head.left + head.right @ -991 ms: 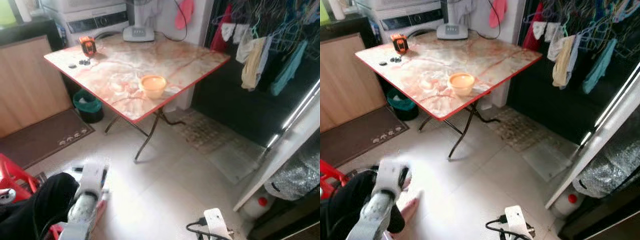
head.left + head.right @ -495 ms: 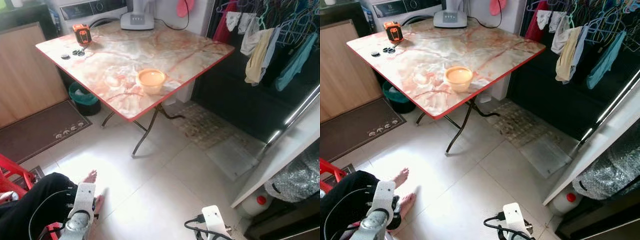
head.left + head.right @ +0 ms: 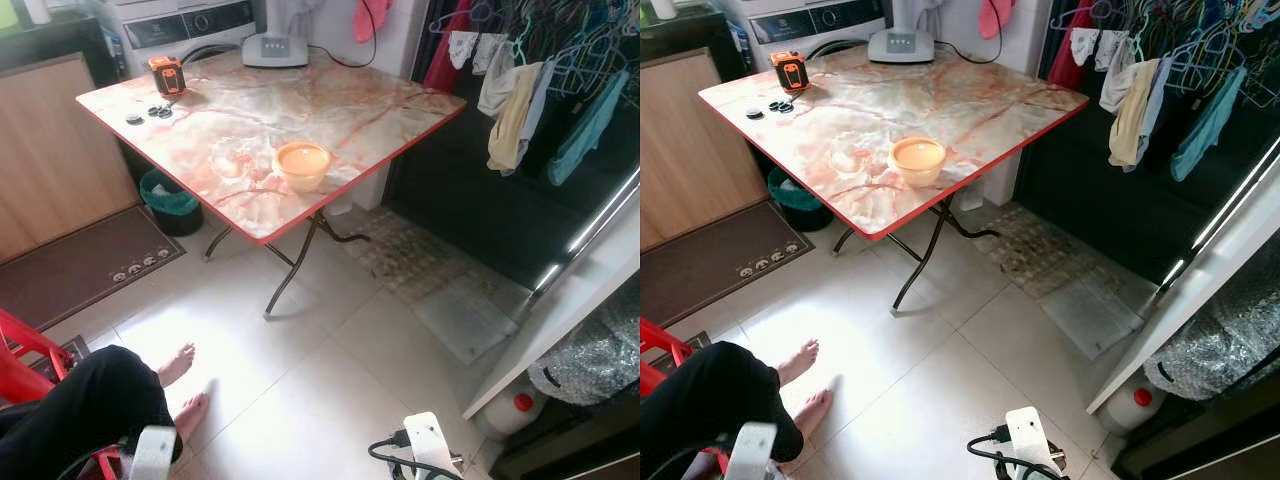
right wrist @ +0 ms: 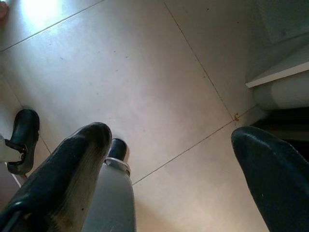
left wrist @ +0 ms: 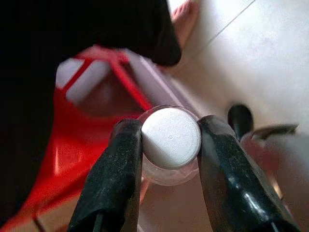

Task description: Restocking fridge

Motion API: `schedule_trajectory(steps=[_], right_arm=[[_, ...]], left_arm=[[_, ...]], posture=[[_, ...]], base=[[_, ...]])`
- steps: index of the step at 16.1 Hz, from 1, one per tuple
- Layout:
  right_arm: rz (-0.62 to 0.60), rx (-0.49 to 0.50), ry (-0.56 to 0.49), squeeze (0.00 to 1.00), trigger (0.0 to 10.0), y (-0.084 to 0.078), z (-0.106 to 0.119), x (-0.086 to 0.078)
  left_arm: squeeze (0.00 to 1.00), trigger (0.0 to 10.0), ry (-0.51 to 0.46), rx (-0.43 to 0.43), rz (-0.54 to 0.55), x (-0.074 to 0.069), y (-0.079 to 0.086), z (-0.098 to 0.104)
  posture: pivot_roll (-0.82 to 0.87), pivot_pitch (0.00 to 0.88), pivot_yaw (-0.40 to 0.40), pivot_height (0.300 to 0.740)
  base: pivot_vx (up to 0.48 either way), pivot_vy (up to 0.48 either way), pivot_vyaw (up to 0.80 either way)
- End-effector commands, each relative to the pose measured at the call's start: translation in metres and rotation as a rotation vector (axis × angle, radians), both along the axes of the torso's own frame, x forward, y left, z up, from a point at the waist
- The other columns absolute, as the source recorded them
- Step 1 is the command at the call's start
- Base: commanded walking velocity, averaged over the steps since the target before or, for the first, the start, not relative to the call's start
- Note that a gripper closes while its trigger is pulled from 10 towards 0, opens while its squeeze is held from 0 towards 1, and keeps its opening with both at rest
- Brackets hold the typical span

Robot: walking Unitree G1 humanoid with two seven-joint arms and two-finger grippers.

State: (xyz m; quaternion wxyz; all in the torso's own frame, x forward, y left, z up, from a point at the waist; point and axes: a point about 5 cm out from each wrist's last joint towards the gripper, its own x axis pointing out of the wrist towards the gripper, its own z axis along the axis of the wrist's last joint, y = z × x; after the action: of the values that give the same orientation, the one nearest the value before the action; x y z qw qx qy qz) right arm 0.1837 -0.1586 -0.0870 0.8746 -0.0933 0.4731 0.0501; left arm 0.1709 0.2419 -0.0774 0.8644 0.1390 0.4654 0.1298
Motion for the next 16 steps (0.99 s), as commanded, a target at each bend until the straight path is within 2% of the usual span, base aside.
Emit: schedule_trajectory(steps=[1, 4, 7, 12, 16], right_arm=[[-0.009, 0.011, 0.019, 0.0, 10.0, -0.0009, -0.0014, -0.0027], [0.01, 0.007, 0.037, 0.0, 10.0, -0.0007, -0.0019, -0.0033], [-0.01, 0.032, 0.015, 0.0, 10.0, 0.0004, -0.0011, -0.0021], [0.002, 0.021, 0.023, 0.0, 10.0, 0.0004, -0.0017, -0.0032], [0.014, 0.014, 0.031, 0.0, 10.0, 0.0003, -0.0022, -0.0041]], left_arm=[[0.0, 10.0, -0.009, -0.001, -0.002, -0.0013, 0.0006, -0.0003], [0.0, 10.0, -0.03, 0.0, 0.01, -0.0023, 0.0021, 0.0001], [0.0, 10.0, -0.034, 0.037, -0.017, -0.0018, 0.0038, 0.001], [0.0, 10.0, -0.051, 0.033, -0.018, -0.0016, 0.0003, 0.0005], [0.0, 10.0, -0.059, 0.031, -0.012, -0.0027, 0.0009, 0.0004]], posture=[[-0.01, 0.058, -0.056, 0.74], [-0.01, 0.075, -0.06, 0.74], [-0.01, 0.08, -0.059, 0.74], [-0.01, 0.073, -0.057, 0.74], [-0.02, 0.058, -0.054, 0.74]], base=[[0.0, 0.0, 0.0], [0.0, 0.0, 0.0], [0.0, 0.0, 0.0], [0.0, 0.0, 0.0], [0.0, 0.0, -0.79]])
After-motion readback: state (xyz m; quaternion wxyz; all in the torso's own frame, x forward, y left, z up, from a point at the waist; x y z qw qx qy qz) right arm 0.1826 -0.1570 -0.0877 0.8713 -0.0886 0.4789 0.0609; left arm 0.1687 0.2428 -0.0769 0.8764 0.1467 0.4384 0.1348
